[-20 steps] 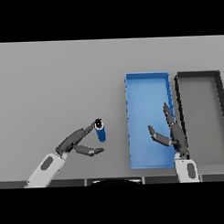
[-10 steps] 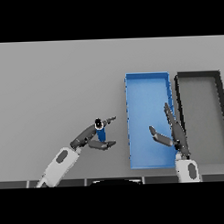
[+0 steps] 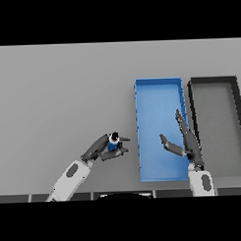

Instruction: Pick up the blue pipe and place it into the blue bin.

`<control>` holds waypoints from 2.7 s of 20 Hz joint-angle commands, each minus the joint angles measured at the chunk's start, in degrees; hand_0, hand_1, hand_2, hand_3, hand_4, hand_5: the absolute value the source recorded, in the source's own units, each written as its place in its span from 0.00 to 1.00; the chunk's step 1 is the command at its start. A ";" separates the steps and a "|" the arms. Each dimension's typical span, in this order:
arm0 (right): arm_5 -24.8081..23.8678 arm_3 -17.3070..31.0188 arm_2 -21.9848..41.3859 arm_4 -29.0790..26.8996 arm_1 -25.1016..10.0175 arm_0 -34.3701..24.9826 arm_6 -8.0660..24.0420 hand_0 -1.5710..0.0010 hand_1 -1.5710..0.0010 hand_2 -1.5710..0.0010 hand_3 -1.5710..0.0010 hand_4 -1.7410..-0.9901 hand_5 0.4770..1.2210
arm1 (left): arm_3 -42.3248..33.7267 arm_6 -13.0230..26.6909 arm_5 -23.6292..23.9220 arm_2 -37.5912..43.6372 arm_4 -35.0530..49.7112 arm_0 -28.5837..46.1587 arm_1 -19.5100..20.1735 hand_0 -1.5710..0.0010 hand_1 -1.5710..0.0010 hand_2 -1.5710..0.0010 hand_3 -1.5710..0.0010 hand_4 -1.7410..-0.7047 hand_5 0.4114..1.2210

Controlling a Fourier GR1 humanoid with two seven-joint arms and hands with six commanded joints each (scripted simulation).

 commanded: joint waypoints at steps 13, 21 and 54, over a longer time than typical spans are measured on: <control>0.15 0.10 -0.24 0.59 -0.78 0.27 -1.50 1.00 1.00 1.00 1.00 0.70 0.22 | -14.38 5.76 -0.95 -1.72 3.03 -4.76 -0.16 0.01 0.01 0.01 0.08 0.02 0.99; 0.95 1.52 -0.07 -0.17 -0.13 -0.01 -1.19 1.00 1.00 1.00 1.00 0.75 0.20 | -14.65 9.14 -2.27 -1.47 3.78 -5.76 0.08 0.00 0.00 0.00 0.08 0.01 1.00; 27.12 -9.79 14.83 -27.18 -7.73 -32.64 23.73 1.00 1.00 1.00 1.00 0.69 0.06 | -12.51 7.65 -6.14 -0.34 2.90 -6.05 -1.06 0.00 0.00 0.00 0.04 0.01 1.00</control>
